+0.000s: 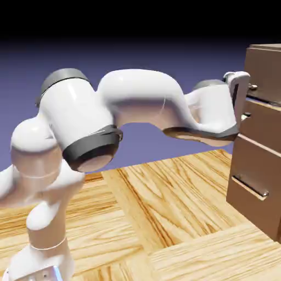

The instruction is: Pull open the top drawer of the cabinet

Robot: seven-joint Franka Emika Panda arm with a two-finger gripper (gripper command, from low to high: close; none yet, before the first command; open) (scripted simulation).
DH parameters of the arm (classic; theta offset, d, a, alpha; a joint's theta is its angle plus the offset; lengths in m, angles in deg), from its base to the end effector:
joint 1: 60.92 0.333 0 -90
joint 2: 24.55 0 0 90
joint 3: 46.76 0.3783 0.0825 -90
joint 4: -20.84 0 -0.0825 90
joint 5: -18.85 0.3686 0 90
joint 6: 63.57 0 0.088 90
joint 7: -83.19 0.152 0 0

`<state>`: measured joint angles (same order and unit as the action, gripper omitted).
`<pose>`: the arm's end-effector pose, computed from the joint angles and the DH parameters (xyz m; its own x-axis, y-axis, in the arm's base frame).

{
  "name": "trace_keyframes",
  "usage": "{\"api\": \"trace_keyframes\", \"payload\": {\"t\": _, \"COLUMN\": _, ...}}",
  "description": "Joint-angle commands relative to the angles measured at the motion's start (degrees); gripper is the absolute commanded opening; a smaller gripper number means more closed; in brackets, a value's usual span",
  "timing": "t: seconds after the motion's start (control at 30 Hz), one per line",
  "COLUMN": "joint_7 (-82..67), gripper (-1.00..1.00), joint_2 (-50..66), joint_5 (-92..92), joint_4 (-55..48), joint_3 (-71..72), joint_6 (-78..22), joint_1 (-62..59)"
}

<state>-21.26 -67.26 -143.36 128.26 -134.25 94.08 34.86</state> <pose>0.6303 -0.0971 0.5569 0.0013 -0.7058 -0.7085 0.0002 0.7085 -0.7058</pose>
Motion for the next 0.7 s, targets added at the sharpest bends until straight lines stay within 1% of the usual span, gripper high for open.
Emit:
{"api": "trace_keyframes", "payload": {"t": 0.0, "joint_7": -0.7, "gripper": 0.0, "joint_2": -0.4, "joint_5": 0.2, "joint_4": -1.8, "joint_3": -1.5, "joint_6": 0.3, "joint_1": 2.1}}
{"api": "trace_keyframes", "payload": {"t": 0.13, "joint_7": -3.4, "gripper": 0.0, "joint_2": -2.1, "joint_5": 1.2, "joint_4": -9.2, "joint_3": -7.4, "joint_6": 1.7, "joint_1": 10.4}}
{"api": "trace_keyframes", "payload": {"t": 0.17, "joint_7": -3.5, "gripper": 0.0, "joint_2": -2.2, "joint_5": 1.2, "joint_4": -9.4, "joint_3": -7.6, "joint_6": 1.7, "joint_1": 10.6}}
{"api": "trace_keyframes", "payload": {"t": 0.2, "joint_7": -3.5, "gripper": -1.0, "joint_2": -2.2, "joint_5": 1.2, "joint_4": -9.4, "joint_3": -7.6, "joint_6": 1.7, "joint_1": 10.6}}
{"api": "trace_keyframes", "payload": {"t": 0.23, "joint_7": -3.5, "gripper": -1.0, "joint_2": -2.2, "joint_5": 1.2, "joint_4": -9.4, "joint_3": -7.6, "joint_6": 1.7, "joint_1": 10.6}}
{"api": "trace_keyframes", "payload": {"t": 0.57, "joint_7": -0.1, "gripper": -1.0, "joint_2": -0.7, "joint_5": 0.3, "joint_4": 8.6, "joint_3": 8.0, "joint_6": -1.7, "joint_1": -10.1}}
{"api": "trace_keyframes", "payload": {"t": 0.67, "joint_7": -5.3, "gripper": -1.0, "joint_2": -4.9, "joint_5": 2.3, "joint_4": 12.7, "joint_3": 11.3, "joint_6": -3.4, "joint_1": -13.5}}
